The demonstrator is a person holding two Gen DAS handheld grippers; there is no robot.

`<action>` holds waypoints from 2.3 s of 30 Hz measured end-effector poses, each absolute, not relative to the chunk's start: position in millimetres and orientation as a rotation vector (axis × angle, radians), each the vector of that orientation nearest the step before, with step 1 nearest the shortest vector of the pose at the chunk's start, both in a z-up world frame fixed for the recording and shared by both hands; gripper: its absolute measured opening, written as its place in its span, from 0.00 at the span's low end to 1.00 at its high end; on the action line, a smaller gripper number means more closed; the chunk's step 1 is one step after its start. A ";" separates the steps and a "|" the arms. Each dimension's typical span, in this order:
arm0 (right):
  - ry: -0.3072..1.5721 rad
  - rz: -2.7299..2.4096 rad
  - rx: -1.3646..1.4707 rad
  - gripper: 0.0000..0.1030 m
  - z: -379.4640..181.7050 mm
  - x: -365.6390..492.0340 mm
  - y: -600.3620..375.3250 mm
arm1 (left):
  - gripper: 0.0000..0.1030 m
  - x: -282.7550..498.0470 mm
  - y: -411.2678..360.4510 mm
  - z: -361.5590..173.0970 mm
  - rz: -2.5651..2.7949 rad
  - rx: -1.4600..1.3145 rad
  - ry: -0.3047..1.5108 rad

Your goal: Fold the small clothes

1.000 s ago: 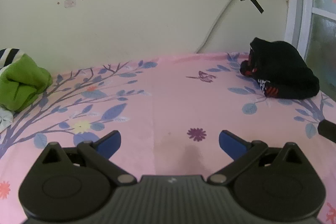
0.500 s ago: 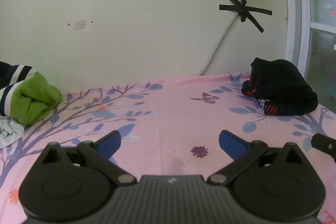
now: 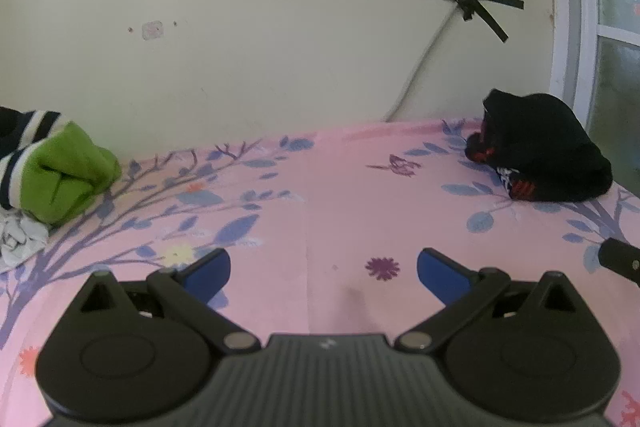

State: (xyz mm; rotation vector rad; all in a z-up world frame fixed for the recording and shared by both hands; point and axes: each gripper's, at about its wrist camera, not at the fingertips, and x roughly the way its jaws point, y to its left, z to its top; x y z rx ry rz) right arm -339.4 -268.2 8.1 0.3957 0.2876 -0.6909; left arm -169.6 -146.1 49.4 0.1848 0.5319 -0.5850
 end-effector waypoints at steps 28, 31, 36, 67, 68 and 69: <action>0.298 -0.673 0.400 0.95 7.1 -337.8 -269.7 | 1.00 -170.3 -151.6 37.7 -0.616 0.258 0.632; 0.299 -0.669 0.400 0.95 6.9 -337.6 -270.4 | 1.00 -170.6 -153.2 36.4 -0.610 0.275 0.630; 0.299 -0.669 0.400 0.95 6.9 -337.8 -270.1 | 1.00 -170.8 -154.3 35.5 -0.609 0.285 0.631; 0.299 -0.667 0.401 0.95 6.7 -337.8 -270.5 | 1.00 -171.6 -155.2 34.8 -0.642 0.294 0.660; 0.299 -0.668 0.401 0.95 6.7 -337.8 -270.4 | 1.00 -171.7 -155.3 34.9 -0.641 0.294 0.660; 0.299 -0.667 0.401 0.95 6.7 -337.8 -270.4 | 1.00 -171.6 -155.5 34.8 -0.641 0.295 0.660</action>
